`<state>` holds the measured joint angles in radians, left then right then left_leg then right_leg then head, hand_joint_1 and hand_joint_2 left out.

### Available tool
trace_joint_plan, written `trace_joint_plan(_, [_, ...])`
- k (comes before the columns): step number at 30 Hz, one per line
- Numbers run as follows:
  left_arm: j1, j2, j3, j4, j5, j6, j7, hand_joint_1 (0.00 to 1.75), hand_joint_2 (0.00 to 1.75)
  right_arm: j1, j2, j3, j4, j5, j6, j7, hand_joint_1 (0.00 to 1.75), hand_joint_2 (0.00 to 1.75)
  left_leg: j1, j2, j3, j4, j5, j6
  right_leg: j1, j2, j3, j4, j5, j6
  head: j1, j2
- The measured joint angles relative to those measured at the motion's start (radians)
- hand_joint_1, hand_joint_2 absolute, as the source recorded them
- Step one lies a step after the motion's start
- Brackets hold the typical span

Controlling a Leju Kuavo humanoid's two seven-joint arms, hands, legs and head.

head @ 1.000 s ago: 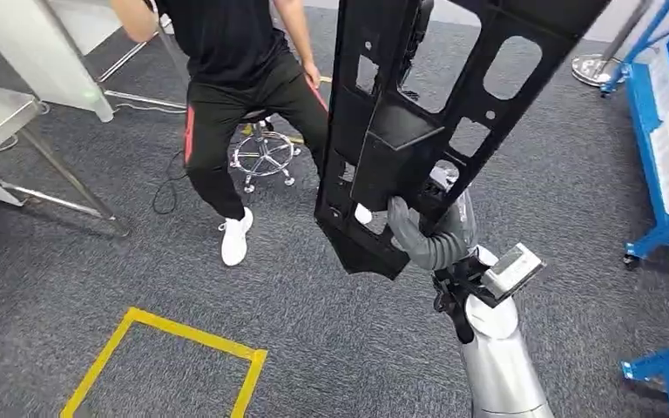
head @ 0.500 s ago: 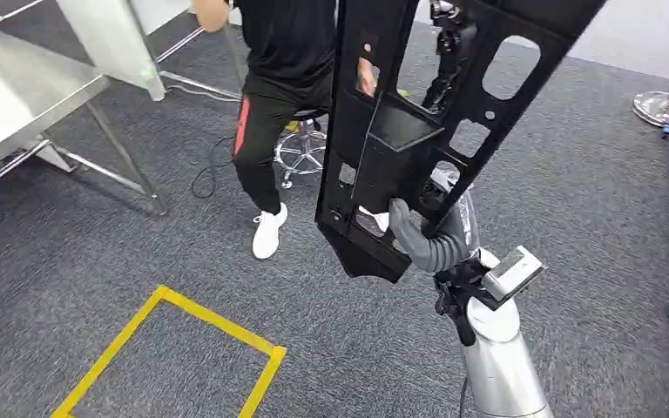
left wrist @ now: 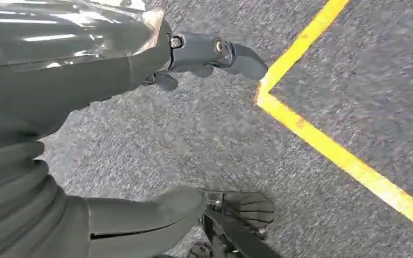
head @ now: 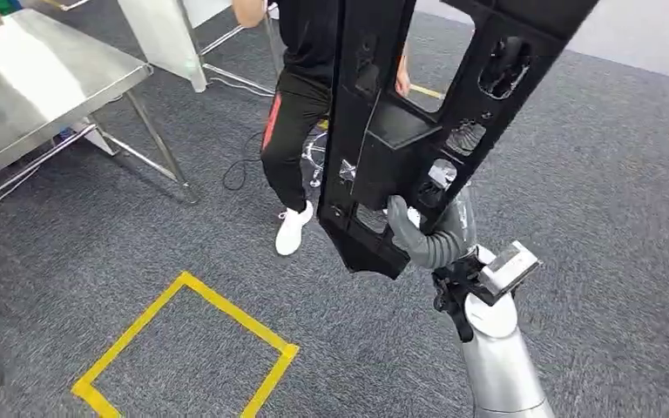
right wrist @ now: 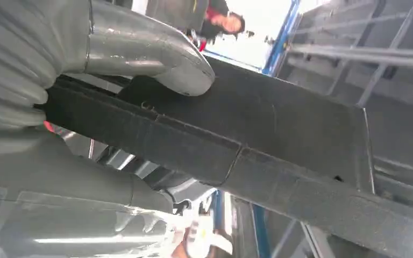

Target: Take the parts from the cabinet and place them on the table.

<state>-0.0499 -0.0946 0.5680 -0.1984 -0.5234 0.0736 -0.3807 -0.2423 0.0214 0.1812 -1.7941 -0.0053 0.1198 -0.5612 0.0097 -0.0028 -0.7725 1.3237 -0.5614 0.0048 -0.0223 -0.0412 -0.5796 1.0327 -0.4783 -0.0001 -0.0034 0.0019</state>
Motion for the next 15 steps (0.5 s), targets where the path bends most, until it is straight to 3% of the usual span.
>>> trace_joint_plan(1, [0.001, 0.000, 0.000, 0.000, -0.001, 0.000, 0.000, 0.00, 1.75, 0.000, 0.000, 0.000, 0.000, 0.000, 0.000, 0.000, 1.75, 1.75, 0.000, 0.001, 0.022, -0.053, 0.037, 0.004, 0.002, -0.009, 0.002, 0.000, -0.002, -0.001, 0.000, 0.000])
trace_joint_plan(2, [0.001, 0.000, 0.000, 0.000, -0.001, 0.000, 0.000, 0.00, 1.75, -0.001, 0.000, 0.000, 0.000, 0.000, 0.000, 0.000, 1.75, 1.75, -0.001, 0.006, 0.065, -0.137, 0.083, 0.011, 0.003, -0.017, 0.006, 0.000, -0.004, 0.001, 0.000, 0.000])
trace_joint_plan(3, [0.000, 0.000, 0.000, 0.000, -0.001, 0.000, 0.000, 0.00, 1.75, -0.002, 0.000, 0.000, 0.000, 0.000, 0.000, 0.000, 1.75, 1.75, -0.006, 0.029, 0.119, -0.236, 0.125, 0.022, 0.005, -0.026, 0.011, -0.001, -0.007, 0.000, 0.000, 0.000])
trace_joint_plan(4, [-0.003, 0.003, 0.000, -0.001, -0.002, 0.001, 0.000, 0.00, 1.75, -0.002, 0.000, 0.000, 0.000, 0.000, 0.000, 0.000, 1.75, 1.75, -0.018, 0.075, 0.149, -0.296, 0.124, 0.030, 0.005, -0.033, 0.015, -0.001, -0.009, 0.003, 0.001, 0.000])
trace_joint_plan(5, [-0.005, 0.003, 0.000, -0.001, -0.003, 0.001, 0.000, 0.00, 1.75, -0.004, 0.000, 0.000, 0.000, 0.000, 0.000, 0.000, 1.75, 1.75, -0.021, 0.069, 0.149, -0.299, 0.122, 0.031, 0.013, -0.040, 0.014, -0.003, -0.012, 0.009, 0.001, 0.000])
trace_joint_plan(8, [-0.005, 0.005, 0.000, -0.001, -0.005, 0.001, 0.002, 0.00, 1.75, -0.005, 0.000, 0.000, 0.002, 0.000, 0.002, 0.000, 1.75, 1.75, -0.028, 0.040, 0.146, -0.303, 0.120, 0.042, 0.007, -0.066, 0.024, -0.014, -0.014, 0.023, 0.001, 0.000])
trace_joint_plan(9, [-0.003, 0.005, 0.000, -0.001, -0.005, 0.002, 0.002, 0.00, 1.75, -0.006, 0.002, 0.000, 0.002, 0.000, 0.003, 0.000, 1.75, 1.75, -0.016, 0.023, 0.168, -0.328, 0.137, 0.051, 0.015, -0.056, 0.022, -0.010, -0.019, 0.029, 0.001, 0.000])
trace_joint_plan(10, [-0.003, 0.000, 0.000, -0.001, -0.005, 0.002, 0.003, 0.00, 1.75, -0.009, 0.000, 0.000, 0.003, 0.001, 0.003, 0.000, 1.75, 1.75, -0.017, 0.018, 0.177, -0.338, 0.139, 0.051, 0.008, -0.012, 0.020, 0.011, -0.026, 0.030, 0.006, 0.000])
trace_joint_plan(11, [-0.005, 0.001, 0.000, -0.001, -0.005, 0.002, 0.003, 0.00, 1.75, -0.010, -0.001, -0.001, 0.003, 0.000, 0.003, -0.002, 1.75, 1.75, -0.015, 0.009, 0.179, -0.338, 0.141, 0.057, 0.009, 0.021, -0.009, 0.073, -0.054, 0.024, 0.004, 0.000])
trace_joint_plan(12, [-0.008, 0.002, 0.000, -0.001, -0.005, 0.002, 0.004, 0.00, 1.75, -0.010, -0.002, -0.001, 0.003, 0.000, 0.003, -0.002, 1.75, 1.75, -0.015, -0.003, 0.179, -0.338, 0.141, 0.057, 0.008, 0.031, -0.051, 0.150, -0.085, 0.020, 0.010, 0.000])
trace_joint_plan(14, [-0.009, 0.000, 0.000, -0.001, -0.004, 0.002, 0.003, 0.00, 1.75, -0.006, -0.003, -0.002, 0.010, 0.000, 0.003, -0.001, 1.75, 1.75, -0.016, -0.029, 0.179, -0.337, 0.140, 0.058, 0.007, 0.034, -0.132, 0.288, -0.124, 0.023, 0.010, 0.000])
trace_joint_plan(15, [-0.008, 0.000, 0.001, -0.001, -0.004, 0.002, 0.003, 0.00, 1.75, -0.005, -0.003, -0.002, 0.012, 0.000, 0.003, -0.001, 1.75, 1.75, -0.015, -0.042, 0.179, -0.337, 0.140, 0.058, 0.007, 0.035, -0.143, 0.293, -0.114, 0.030, 0.010, 0.000])
